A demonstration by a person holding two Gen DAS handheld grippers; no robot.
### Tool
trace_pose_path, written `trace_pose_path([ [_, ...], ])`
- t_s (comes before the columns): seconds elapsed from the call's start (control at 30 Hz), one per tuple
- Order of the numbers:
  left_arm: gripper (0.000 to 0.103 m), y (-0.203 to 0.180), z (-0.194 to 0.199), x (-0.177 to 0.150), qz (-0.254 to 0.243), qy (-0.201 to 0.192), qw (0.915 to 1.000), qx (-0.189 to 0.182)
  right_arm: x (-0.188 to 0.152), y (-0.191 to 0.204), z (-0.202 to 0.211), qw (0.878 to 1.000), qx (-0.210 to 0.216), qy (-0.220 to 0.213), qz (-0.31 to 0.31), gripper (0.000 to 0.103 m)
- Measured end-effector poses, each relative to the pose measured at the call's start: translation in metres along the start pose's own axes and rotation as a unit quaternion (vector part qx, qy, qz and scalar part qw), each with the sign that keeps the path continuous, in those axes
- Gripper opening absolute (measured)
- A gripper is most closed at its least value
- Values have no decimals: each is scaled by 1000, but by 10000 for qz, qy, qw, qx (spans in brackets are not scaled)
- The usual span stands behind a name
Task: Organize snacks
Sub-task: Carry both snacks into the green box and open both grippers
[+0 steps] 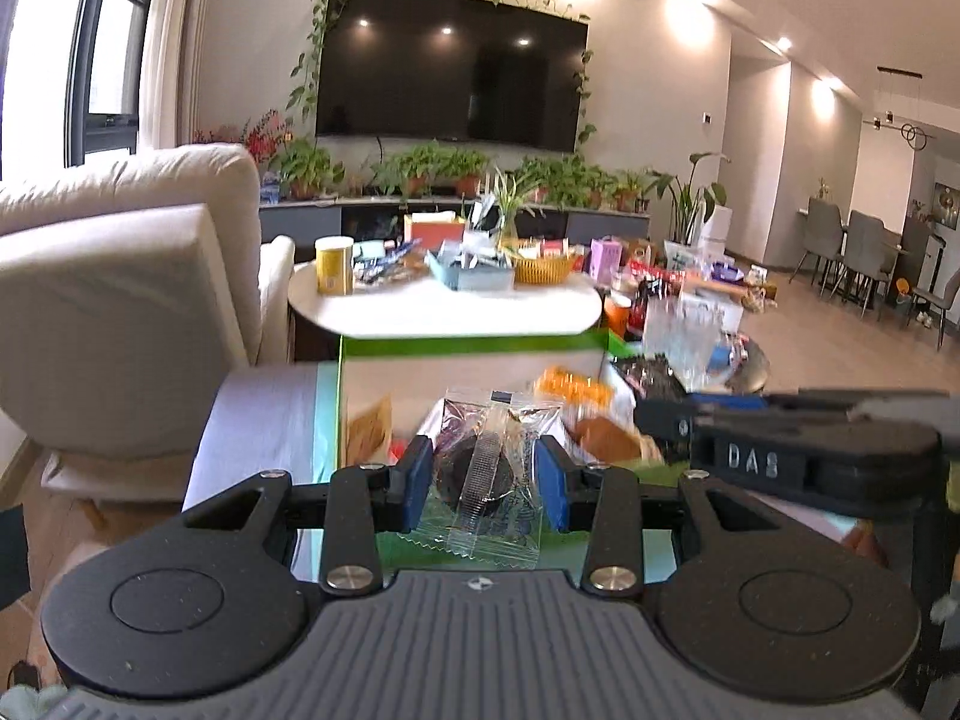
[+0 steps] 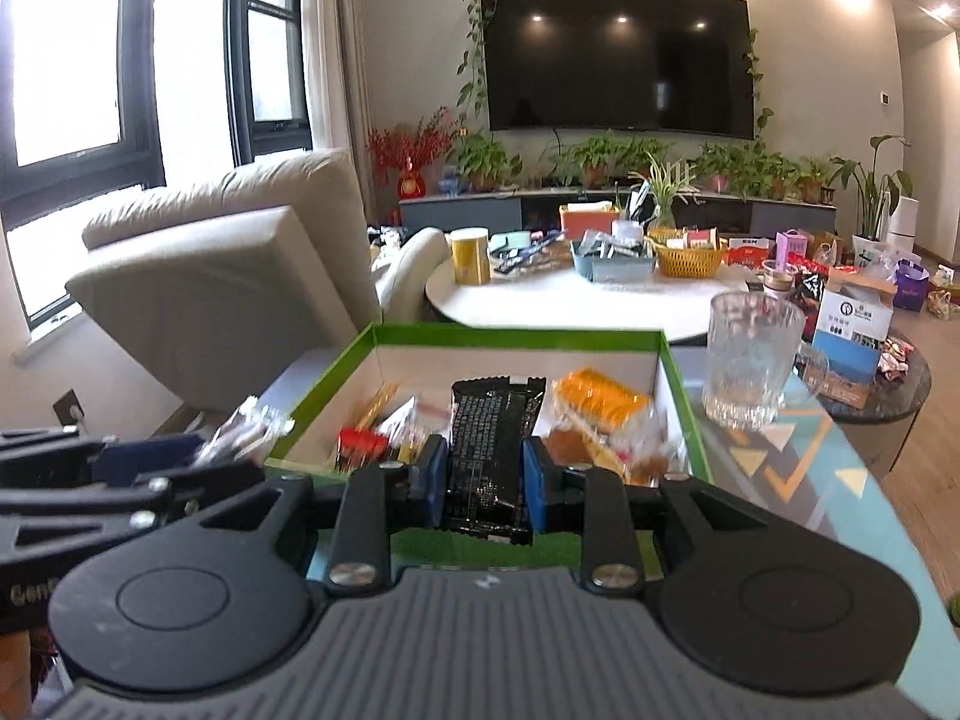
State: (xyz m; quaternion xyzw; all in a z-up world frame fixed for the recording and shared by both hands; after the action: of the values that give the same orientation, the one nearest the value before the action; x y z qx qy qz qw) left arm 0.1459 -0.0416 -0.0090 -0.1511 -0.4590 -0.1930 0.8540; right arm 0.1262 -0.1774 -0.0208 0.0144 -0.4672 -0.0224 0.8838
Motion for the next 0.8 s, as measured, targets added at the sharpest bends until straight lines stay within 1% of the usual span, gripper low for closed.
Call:
trace_pose_path([
  [0.1, 35, 1, -10, 15, 70, -38, 10000, -17, 9, -4, -5, 10000, 46, -47, -16, 28],
  [0.2, 35, 2, -23, 23, 72, -4, 10000, 8, 13, -6, -15, 10000, 41, -42, 15, 28],
  [0.37, 35, 4, -47, 34, 19, 71, 9999, 104, 20, -10, -33, 9999, 92, 7, -43, 28],
  [0.6, 36, 13, -80, 42, 114, 159, 9997, 133, 27, -9, -59, 9998, 184, 110, 7, 29],
  [0.7, 38, 18, -90, 47, 239, 112, 9996, 59, 30, -11, -71, 9999, 74, 144, -41, 29],
  [0.73, 41, 20, -94, 48, 294, 131, 9995, 63, 32, -11, -76, 9998, 35, 205, -49, 30],
  [0.77, 42, 22, -100, 48, 347, 219, 9991, 117, 32, -14, -82, 9995, 3, 303, -86, 35],
  [0.8, 46, 25, -104, 48, 401, 289, 9986, 199, 31, -16, -85, 9992, -20, 377, -132, 37],
])
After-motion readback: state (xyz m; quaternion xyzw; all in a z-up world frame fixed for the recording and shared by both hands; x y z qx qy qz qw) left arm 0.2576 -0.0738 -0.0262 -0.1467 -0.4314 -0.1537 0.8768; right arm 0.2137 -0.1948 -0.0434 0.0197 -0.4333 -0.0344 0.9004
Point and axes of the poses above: each gripper's, at about its wrist camera, not at the fingertips, and z roughly against the way its jaws point, y to its left, x to its top, the point moved 6 cm from there along -z, roughly the way its jaws point, and after that the axes turned 8 degrees about y, right-handed, at the moved point
